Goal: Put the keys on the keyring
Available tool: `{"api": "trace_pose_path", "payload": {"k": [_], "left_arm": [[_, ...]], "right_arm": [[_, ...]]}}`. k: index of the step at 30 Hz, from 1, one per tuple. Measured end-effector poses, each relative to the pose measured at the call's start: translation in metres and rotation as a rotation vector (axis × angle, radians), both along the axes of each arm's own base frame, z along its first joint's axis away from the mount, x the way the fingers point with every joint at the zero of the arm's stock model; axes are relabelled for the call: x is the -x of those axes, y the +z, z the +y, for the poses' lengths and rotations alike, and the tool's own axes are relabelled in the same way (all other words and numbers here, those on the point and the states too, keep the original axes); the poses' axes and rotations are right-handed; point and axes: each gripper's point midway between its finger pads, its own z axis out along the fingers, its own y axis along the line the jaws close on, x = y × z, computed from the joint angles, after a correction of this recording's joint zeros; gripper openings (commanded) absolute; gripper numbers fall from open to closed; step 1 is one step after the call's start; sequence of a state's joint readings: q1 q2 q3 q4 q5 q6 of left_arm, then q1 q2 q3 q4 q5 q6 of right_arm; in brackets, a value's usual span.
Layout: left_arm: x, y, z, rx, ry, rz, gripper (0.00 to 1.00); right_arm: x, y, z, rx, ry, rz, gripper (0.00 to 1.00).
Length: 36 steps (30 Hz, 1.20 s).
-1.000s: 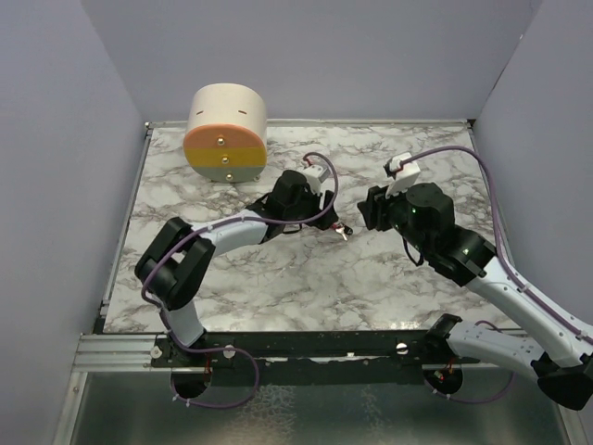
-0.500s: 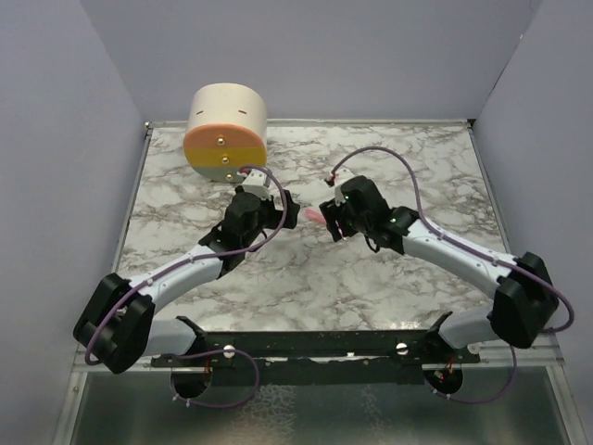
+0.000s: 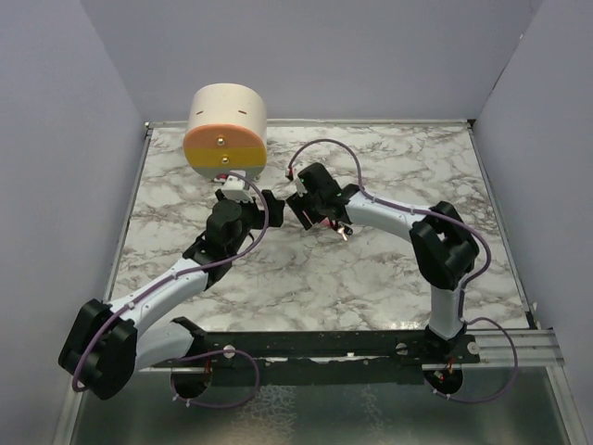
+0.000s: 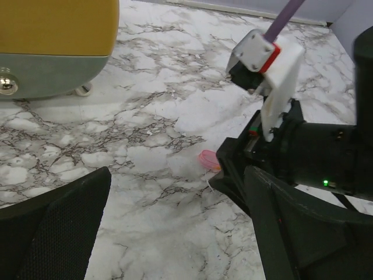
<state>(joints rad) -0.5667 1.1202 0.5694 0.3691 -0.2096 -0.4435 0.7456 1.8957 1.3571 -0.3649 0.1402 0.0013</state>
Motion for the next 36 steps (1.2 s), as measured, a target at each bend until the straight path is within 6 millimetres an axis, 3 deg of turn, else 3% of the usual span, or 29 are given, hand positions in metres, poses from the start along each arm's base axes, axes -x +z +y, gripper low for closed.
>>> {"api": "trace_pose_path", "payload": {"k": [7, 18, 22, 27, 33, 36], "left_arm": [[0.003, 0.004, 0.018, 0.014, 0.035, -0.023, 0.99], [0.0, 0.006, 0.032, 0.02, 0.07, -0.032, 0.99], [-0.001, 0.006, 0.034, 0.021, 0.074, -0.031, 0.99], [-0.001, 0.006, 0.035, 0.023, 0.073, -0.03, 0.99], [-0.001, 0.006, 0.035, 0.03, 0.072, -0.028, 0.99], [-0.001, 0.006, 0.034, 0.035, 0.066, -0.026, 0.99]], "right_arm": [[-0.011, -0.037, 0.007, 0.045, 0.011, 0.052, 0.68], [-0.032, -0.043, 0.004, 0.022, -0.014, 0.064, 0.62], [-0.033, -0.048, 0.001, 0.013, -0.019, 0.083, 0.48], [-0.033, -0.049, 0.001, 0.004, -0.017, 0.091, 0.17], [-0.031, -0.046, 0.0, -0.017, -0.031, 0.081, 0.06], [-0.023, -0.028, -0.007, -0.059, -0.048, 0.041, 0.01]]}}
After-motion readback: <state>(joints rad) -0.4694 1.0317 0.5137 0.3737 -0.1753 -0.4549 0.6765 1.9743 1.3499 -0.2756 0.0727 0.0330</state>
